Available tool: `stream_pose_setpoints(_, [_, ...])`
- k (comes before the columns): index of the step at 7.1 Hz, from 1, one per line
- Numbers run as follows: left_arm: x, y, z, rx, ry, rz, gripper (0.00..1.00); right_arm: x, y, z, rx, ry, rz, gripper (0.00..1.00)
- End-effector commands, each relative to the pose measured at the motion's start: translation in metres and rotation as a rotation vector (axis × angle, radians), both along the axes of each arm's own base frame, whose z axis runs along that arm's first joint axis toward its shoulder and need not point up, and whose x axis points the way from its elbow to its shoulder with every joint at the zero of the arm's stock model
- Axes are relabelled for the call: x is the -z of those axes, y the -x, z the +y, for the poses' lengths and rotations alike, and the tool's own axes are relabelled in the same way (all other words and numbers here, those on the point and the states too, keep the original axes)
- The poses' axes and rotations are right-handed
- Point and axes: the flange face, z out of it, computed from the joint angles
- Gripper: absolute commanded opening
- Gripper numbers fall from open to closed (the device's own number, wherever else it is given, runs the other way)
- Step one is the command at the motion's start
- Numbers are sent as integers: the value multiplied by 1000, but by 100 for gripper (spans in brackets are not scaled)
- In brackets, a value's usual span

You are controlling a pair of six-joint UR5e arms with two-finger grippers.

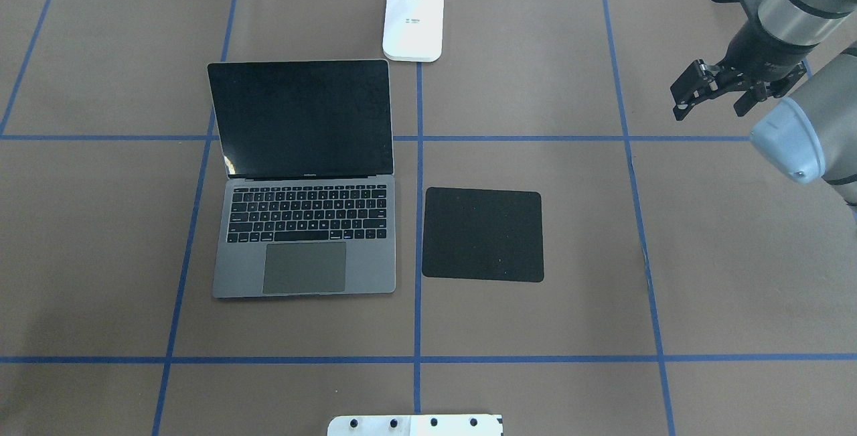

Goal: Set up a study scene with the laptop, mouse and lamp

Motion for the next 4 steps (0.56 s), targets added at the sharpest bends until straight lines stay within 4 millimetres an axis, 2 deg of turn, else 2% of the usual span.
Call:
stream_pose_setpoints(1, [-5, 2, 4, -18, 2, -2, 100, 1, 10, 4, 1, 11, 3, 100])
stream_pose_setpoints(4, [-1, -15, 24, -69, 64, 7, 100, 7, 13, 9, 4, 3, -2, 100])
